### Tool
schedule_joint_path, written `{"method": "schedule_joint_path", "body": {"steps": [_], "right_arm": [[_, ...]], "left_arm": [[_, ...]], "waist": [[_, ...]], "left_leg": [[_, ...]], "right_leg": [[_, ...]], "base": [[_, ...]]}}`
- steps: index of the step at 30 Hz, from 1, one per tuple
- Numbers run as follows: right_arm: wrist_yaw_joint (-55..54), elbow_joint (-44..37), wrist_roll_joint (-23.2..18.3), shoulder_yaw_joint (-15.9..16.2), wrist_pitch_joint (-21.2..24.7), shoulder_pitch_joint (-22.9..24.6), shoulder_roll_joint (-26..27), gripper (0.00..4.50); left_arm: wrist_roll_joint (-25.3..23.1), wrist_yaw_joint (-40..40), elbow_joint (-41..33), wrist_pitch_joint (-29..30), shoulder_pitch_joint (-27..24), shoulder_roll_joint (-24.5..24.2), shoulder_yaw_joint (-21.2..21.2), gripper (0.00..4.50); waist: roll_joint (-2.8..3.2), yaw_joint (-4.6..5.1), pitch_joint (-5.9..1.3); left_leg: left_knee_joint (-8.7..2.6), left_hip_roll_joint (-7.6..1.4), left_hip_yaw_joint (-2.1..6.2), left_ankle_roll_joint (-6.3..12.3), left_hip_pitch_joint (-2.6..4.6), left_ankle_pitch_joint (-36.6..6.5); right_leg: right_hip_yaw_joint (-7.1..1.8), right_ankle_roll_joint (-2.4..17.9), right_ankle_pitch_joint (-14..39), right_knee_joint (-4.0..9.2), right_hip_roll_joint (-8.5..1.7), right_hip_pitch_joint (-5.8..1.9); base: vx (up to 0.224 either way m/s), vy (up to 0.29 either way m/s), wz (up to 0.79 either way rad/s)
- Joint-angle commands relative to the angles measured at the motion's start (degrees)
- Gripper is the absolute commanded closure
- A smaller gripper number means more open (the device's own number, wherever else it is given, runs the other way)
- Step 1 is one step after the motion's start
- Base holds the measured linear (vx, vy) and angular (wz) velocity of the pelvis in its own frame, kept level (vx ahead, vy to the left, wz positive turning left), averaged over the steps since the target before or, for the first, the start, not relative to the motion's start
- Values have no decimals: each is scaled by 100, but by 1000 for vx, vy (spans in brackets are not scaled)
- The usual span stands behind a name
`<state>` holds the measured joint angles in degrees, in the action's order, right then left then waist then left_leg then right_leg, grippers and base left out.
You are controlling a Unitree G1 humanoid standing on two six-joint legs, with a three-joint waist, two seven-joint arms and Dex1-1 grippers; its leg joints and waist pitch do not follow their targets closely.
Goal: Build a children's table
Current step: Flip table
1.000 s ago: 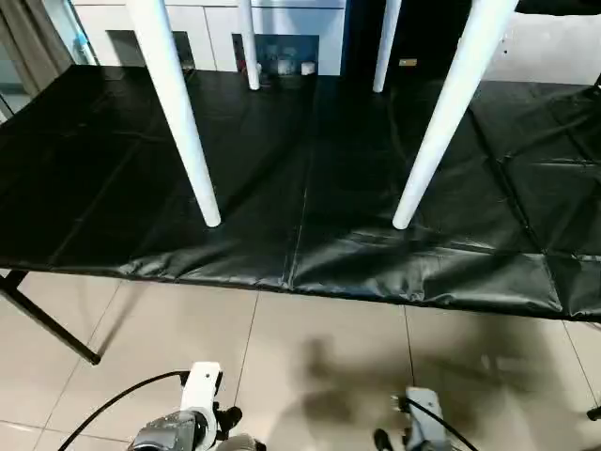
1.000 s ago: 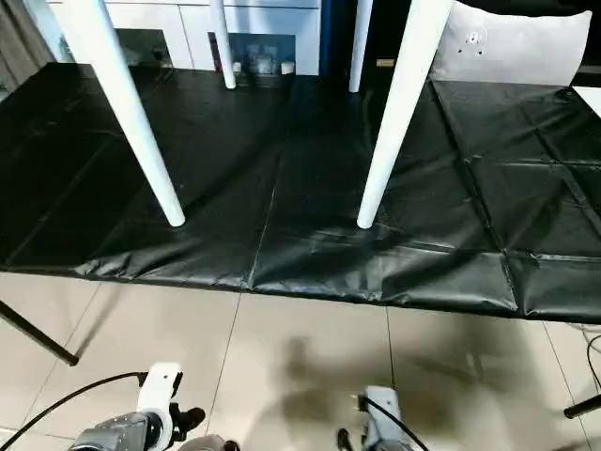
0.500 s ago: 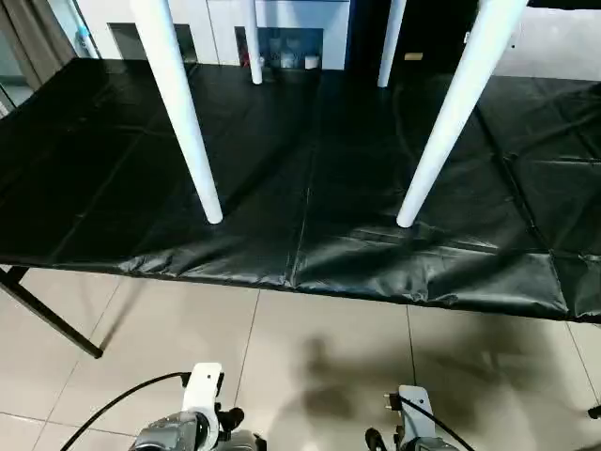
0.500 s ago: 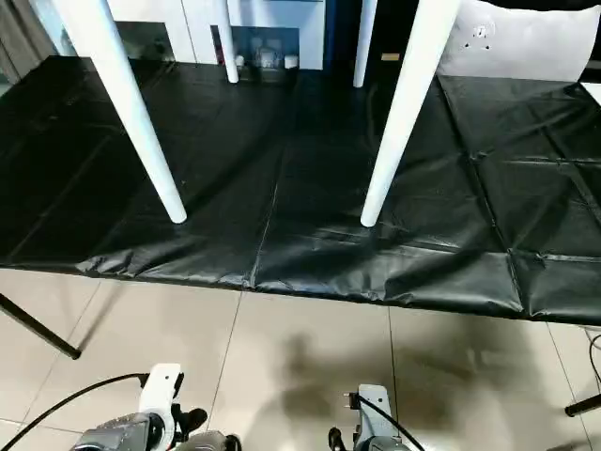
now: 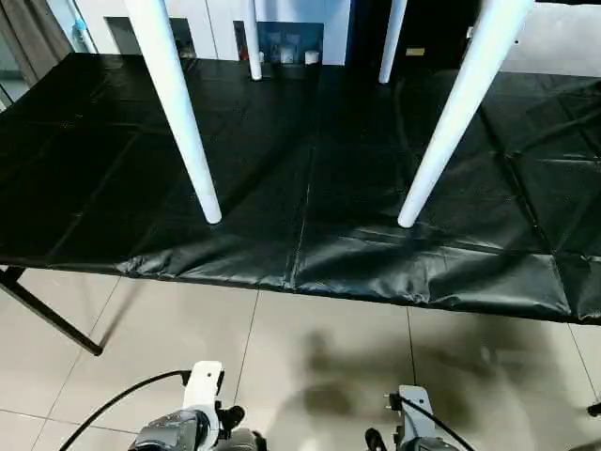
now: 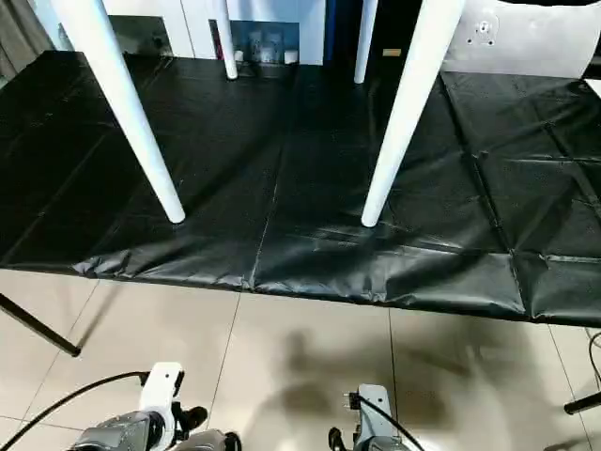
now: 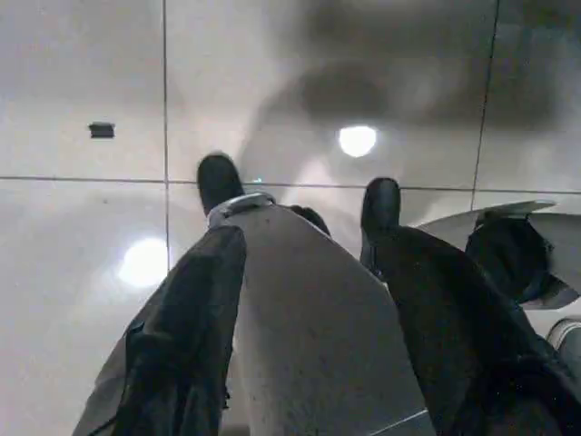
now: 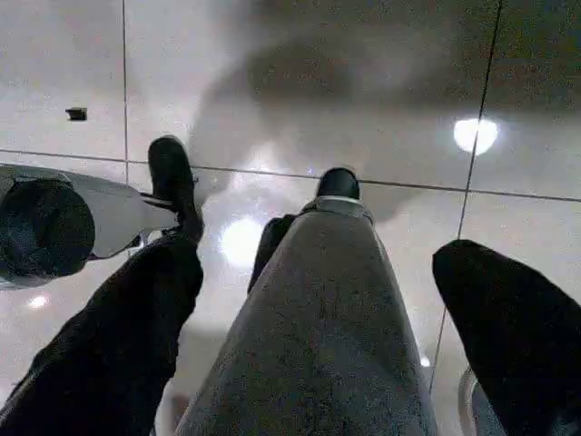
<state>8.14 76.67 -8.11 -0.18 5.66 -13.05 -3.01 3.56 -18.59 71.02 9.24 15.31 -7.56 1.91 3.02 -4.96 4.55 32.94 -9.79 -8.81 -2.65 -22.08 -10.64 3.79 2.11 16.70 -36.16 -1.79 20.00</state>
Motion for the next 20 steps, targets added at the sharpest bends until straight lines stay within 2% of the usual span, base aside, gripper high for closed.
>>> {"method": "schedule_joint_path", "body": {"steps": [1, 5, 14, 20], "right_arm": [[13, 23, 56, -28, 18, 2, 5, 0], [13, 23, 56, -28, 18, 2, 5, 0], [13, 23, 56, -28, 18, 2, 5, 0], [13, 23, 56, -28, 18, 2, 5, 0]], "left_arm": [[-34, -31, 39, 24, -9, -17, 15, 180], [-34, -31, 39, 24, -9, -17, 15, 180], [-34, -31, 39, 24, -9, -17, 15, 180], [-34, -31, 39, 24, -9, -17, 15, 180]], "waist": [[1, 20, -194], [1, 23, -184], [4, 24, -175], [10, 29, -164]], "left_leg": [[-399, -540, 183, 747, 74, -848], [-413, -549, 182, 672, 74, -900], [-416, -549, 178, 673, 71, -870], [-437, -561, 181, 625, 76, -958]], "right_leg": [[-395, 1340, -832, 469, -874, -143], [-410, 1351, -695, 481, -875, -140], [-413, 1349, -750, 484, -877, -137], [-415, 1347, -608, 497, -876, -128]], "base": [[0, 0, 0], [0, 0, 0], [0, 0, 0], [0, 0, 0]]}}
